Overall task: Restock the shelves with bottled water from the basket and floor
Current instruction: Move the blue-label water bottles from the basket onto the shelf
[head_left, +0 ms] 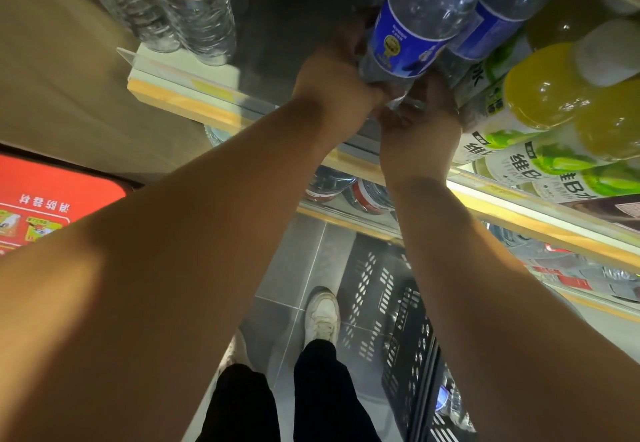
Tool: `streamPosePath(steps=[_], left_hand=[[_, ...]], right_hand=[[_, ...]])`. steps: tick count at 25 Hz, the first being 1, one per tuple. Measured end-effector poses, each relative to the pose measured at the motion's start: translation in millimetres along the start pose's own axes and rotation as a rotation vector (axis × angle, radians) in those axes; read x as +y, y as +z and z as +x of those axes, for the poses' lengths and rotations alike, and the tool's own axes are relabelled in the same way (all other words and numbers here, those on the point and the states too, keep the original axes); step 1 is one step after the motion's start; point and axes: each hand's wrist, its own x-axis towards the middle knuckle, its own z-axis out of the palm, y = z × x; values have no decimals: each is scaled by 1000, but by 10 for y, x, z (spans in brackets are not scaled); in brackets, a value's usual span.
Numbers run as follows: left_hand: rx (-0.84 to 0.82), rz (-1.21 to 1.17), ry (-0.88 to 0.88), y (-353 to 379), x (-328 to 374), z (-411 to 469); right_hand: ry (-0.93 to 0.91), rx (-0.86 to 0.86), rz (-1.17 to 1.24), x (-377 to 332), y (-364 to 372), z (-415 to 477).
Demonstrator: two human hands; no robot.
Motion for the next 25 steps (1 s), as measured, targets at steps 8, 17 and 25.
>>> streamPosePath(steps=[8, 17, 25], left_hand=[[-72, 302, -2, -150, 10, -68], [-213, 935, 257, -540, 56, -892], [-452, 1278, 267, -662, 624, -1651]], right_hand=[[-26, 43, -156, -26, -92, -140], [9, -42, -480, -110, -545, -888], [166, -182, -572, -519, -1209, -1878]])
